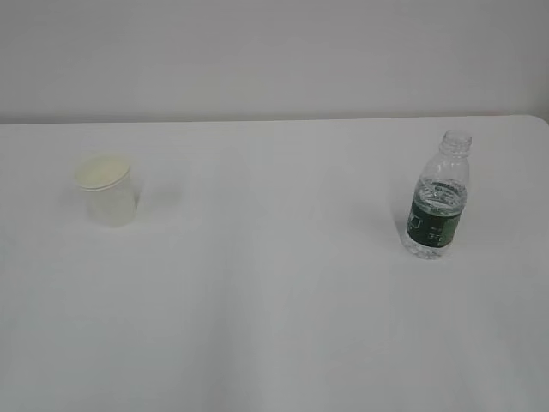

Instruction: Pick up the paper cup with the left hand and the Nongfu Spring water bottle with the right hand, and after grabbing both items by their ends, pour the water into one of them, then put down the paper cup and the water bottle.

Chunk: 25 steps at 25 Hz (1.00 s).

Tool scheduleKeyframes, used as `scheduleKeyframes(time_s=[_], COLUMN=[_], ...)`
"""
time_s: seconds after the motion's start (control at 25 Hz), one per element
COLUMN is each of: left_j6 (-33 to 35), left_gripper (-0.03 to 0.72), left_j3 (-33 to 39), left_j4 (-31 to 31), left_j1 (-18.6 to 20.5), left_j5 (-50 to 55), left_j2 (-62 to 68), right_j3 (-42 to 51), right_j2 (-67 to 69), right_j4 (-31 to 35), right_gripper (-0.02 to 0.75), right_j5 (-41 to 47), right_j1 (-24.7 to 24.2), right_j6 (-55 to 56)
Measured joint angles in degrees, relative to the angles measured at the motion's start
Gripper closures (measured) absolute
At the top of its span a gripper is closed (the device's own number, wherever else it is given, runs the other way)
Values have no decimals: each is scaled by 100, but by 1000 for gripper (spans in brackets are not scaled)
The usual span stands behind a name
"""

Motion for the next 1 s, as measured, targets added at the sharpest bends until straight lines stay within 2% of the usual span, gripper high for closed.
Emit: scheduleKeyframes(time_s=[1.0], left_j6=[0], left_gripper=[111], left_j3=[0], left_j4=[0], left_j1=[0], left_j5=[0], left_j2=[0], right_j3=[0], right_j2=[0], right_j4=[0], right_gripper=[148], right_j5=[0], right_j1=[0], right_j6=[0])
